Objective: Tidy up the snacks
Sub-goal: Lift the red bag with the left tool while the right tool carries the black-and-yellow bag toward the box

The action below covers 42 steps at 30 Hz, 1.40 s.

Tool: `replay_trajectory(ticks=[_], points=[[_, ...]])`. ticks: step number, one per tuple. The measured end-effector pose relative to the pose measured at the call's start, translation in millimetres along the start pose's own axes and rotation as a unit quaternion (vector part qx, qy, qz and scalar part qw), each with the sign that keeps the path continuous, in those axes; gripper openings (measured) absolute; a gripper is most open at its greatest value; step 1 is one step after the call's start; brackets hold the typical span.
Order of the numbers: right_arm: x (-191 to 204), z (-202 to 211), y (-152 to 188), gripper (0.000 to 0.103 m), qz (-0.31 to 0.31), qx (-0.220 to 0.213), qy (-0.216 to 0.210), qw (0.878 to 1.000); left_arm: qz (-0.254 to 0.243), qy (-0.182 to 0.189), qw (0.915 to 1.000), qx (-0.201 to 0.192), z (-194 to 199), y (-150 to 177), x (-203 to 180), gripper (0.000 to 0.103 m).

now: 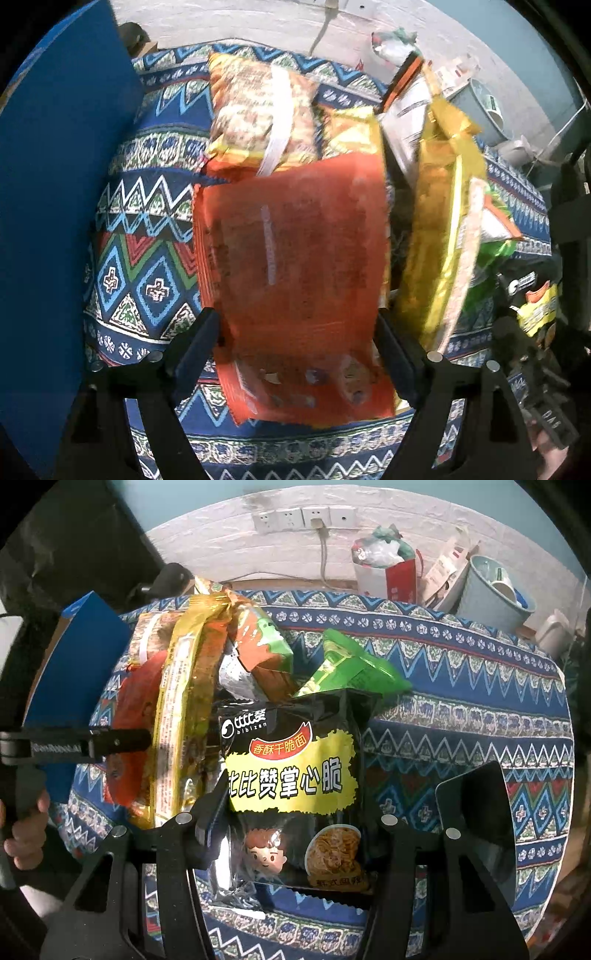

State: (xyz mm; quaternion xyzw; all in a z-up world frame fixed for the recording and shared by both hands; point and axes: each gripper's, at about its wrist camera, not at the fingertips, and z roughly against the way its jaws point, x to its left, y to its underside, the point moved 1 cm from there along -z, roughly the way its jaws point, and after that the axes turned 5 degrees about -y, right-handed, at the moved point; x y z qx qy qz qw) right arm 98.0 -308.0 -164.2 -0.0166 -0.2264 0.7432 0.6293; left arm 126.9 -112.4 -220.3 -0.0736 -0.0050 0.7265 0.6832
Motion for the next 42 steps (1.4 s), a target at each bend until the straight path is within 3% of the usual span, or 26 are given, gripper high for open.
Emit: replay_trajectory(ticks=[4,6,15,24,42], points=[[-1.5,-1.3,-3.0,0.055,0.001,0.0,-0.004,1.0,0.007,0.027,0.9995,-0.016,1.6,3.8,11.6,0.079],[-1.2,-1.5,-3.8,0.055,0.004,0.0,-0.005,1.0,-0.004,0.036,0.9991,-0.022,3.4,6.4,13.4,0.067],[8.6,-2.3,-7.4,0.055,0.015,-0.003,-0.004,1.0,-0.06,0.019,0.9972,-0.041,20.1,24.3,11.8,0.03],[22.4,3.1,-12.6,0.055,0.025,-0.018,0.009,0.999,-0.127,-0.03,0.9863,-0.101,49.2,36.3,-15.4,0.028],[77.0,35.1,-41.9,0.055,0.064,-0.082,0.018,0.994,-0.133,-0.072,0.9666,-0.207,127.2,50.3,30.8,0.028]])
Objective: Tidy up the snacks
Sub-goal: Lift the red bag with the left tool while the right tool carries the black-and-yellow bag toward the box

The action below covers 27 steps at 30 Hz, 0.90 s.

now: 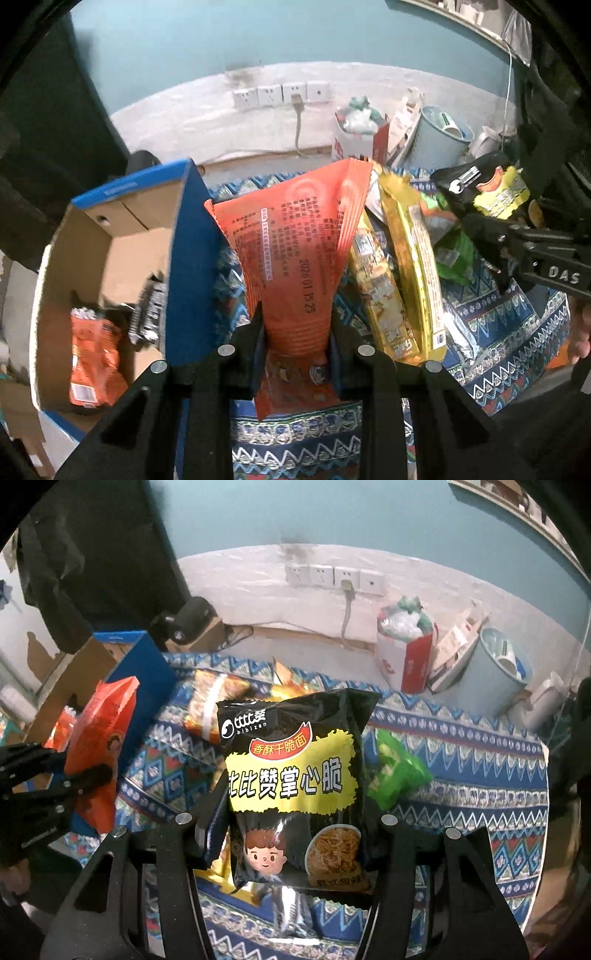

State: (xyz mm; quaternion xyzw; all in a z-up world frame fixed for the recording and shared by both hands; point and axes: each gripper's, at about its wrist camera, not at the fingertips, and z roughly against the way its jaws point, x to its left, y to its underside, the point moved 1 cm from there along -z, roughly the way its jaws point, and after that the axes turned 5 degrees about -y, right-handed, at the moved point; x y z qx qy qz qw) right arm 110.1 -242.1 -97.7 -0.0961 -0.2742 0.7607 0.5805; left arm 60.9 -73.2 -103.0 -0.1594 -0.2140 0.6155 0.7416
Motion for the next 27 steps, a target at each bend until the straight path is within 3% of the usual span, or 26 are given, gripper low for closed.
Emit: replay_trajectory(ticks=[13,27], points=[[42.5,-1.9,-22.4,0.055,0.025,-0.02,-0.012,0.999,0.009,-0.03,0.9974,-0.064,49.8,-1.9,36.3,0.028],[107.1,-16.5,-40.6,0.055,0.06,-0.02,-0.039,0.997,0.079,-0.056,0.9938,-0.055,52.3,16.1,113.0,0.028]])
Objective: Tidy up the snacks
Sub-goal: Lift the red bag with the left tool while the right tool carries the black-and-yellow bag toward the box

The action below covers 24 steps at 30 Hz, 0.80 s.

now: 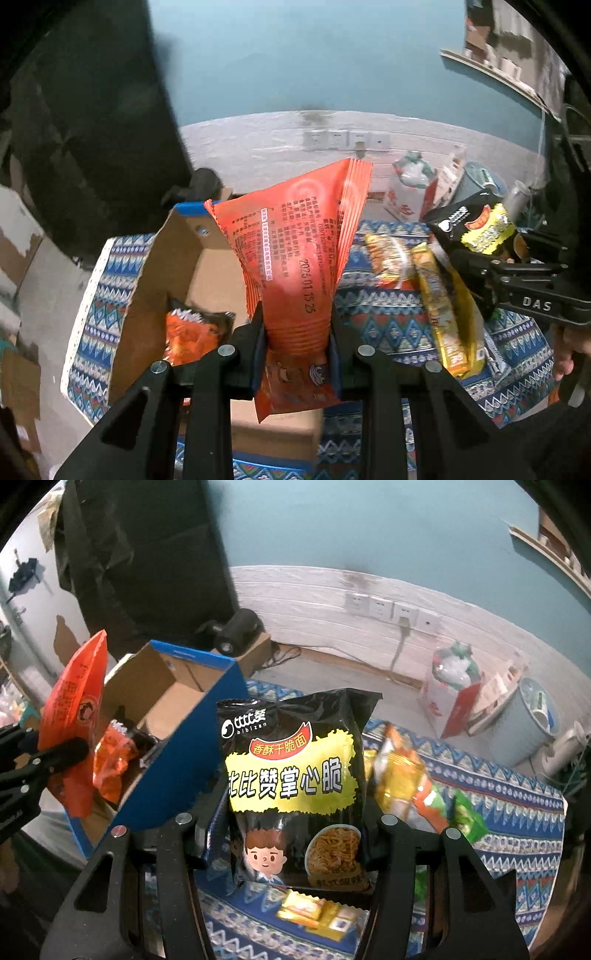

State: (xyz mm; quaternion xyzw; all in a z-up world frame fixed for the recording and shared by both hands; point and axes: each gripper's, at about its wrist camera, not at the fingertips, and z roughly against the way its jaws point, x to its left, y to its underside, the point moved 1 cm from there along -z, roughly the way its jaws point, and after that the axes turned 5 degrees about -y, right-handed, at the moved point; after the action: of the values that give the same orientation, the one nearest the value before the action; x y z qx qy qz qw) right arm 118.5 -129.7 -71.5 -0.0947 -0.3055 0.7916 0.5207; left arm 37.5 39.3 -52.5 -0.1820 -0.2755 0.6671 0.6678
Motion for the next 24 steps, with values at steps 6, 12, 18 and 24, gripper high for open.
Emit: replay_trajectory(ticks=[6,12,18,24], points=[[27.0,-13.5,-13.5,0.055,0.013,0.003,-0.012,1.0,0.028,-0.012,0.9992,0.027,-20.3,12.5,32.2,0.028],[50.8,-28.6,-24.2,0.055,0.027,0.009,-0.024,0.999,0.059,-0.021,0.9966,0.054,-39.1,22.6,59.8,0.028],[73.7,-43.0,-34.5,0.055,0.037,0.014,-0.035,0.999,0.083,-0.011,0.992,0.095,-63.2,33.9,74.5,0.033],[97.9,-52.8,-44.6,0.055,0.047,0.016,-0.049,0.998,0.093,-0.014,0.9892,0.113,-66.9,39.0,82.6,0.055]])
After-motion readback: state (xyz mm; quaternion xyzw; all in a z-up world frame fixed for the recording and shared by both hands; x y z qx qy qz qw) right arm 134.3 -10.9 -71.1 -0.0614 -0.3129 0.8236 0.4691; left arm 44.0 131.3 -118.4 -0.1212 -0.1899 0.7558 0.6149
